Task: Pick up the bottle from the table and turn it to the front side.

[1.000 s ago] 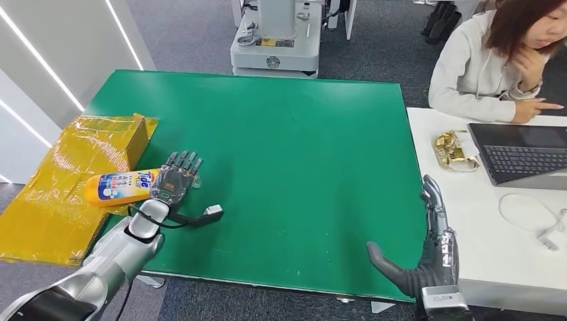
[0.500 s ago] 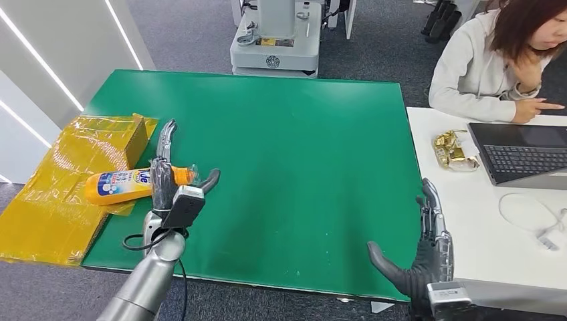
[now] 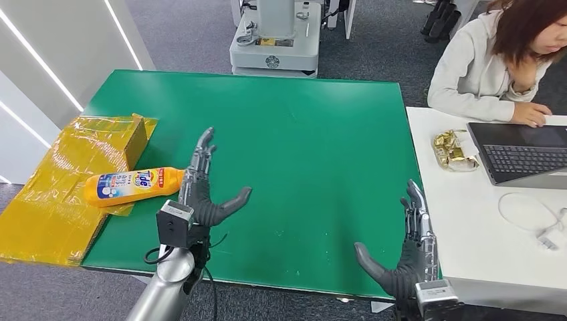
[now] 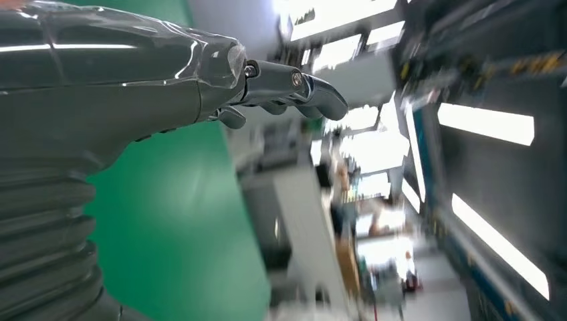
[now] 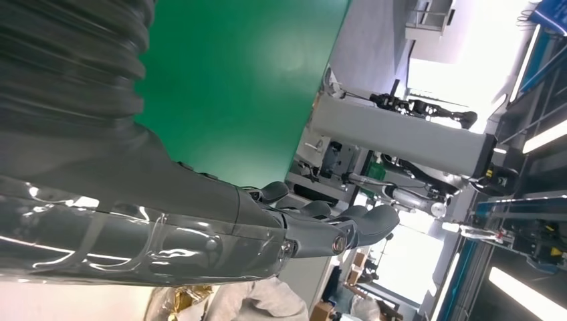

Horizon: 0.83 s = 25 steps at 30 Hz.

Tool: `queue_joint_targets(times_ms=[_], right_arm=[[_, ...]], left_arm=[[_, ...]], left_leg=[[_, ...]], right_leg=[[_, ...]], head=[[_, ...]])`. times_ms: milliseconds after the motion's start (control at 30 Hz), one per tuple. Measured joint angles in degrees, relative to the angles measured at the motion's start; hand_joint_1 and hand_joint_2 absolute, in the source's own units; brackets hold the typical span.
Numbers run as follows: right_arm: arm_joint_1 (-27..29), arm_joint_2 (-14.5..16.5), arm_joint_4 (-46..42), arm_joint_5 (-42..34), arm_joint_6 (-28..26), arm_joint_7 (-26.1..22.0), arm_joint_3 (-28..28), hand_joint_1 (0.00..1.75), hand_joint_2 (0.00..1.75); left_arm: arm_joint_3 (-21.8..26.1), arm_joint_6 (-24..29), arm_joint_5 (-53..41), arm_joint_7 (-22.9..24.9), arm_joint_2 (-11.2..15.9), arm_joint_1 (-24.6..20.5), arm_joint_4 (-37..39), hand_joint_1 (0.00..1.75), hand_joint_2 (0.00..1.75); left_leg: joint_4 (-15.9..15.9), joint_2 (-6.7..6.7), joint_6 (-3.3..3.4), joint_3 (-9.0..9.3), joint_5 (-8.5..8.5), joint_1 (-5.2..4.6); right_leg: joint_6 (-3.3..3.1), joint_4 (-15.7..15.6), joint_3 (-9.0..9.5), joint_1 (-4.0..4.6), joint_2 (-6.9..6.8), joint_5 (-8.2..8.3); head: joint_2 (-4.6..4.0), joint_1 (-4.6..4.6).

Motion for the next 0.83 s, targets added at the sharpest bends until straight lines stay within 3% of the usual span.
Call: queue_joint_targets(times_ms=[133, 267, 833], right_arm=[[0.47, 1.16, -0.61, -0.43, 0.26, 0.39, -0.02, 0.0, 1.75], [1.49, 2.45, -1.67, -0.4, 0.77, 1.16, -0.08, 0.0, 1.75], [5.06, 6.16, -5.66, -0.46, 4.06, 2.7, -2.68, 0.0, 1.75]], left_arm=[[-2.13, -8.69, 7.25, 3.85, -0.28, 0.58, 0.3, 0.0, 1.75], [-3.7, -12.8, 9.73, 6.21, -0.34, 0.59, 1.41, 0.0, 1.75], [-4.99, -12.69, 9.53, 8.76, -0.42, 2.46, 1.47, 0.0, 1.75]], left_leg=[[0.0, 0.0, 0.0, 0.0, 0.0, 0.0], [0.0, 0.0, 0.0, 0.0, 0.0, 0.0], [-0.01, 0.0, 0.0, -0.01, -0.01, 0.0]], right_leg=[[0.0, 0.0, -0.01, 0.0, 0.0, 0.0], [0.0, 0.0, -0.01, 0.0, 0.0, 0.0], [0.01, 0.0, 0.0, 0.0, 0.0, -0.01]], head=[[0.0, 0.01], [0.0, 0.0], [0.0, 0.01]])
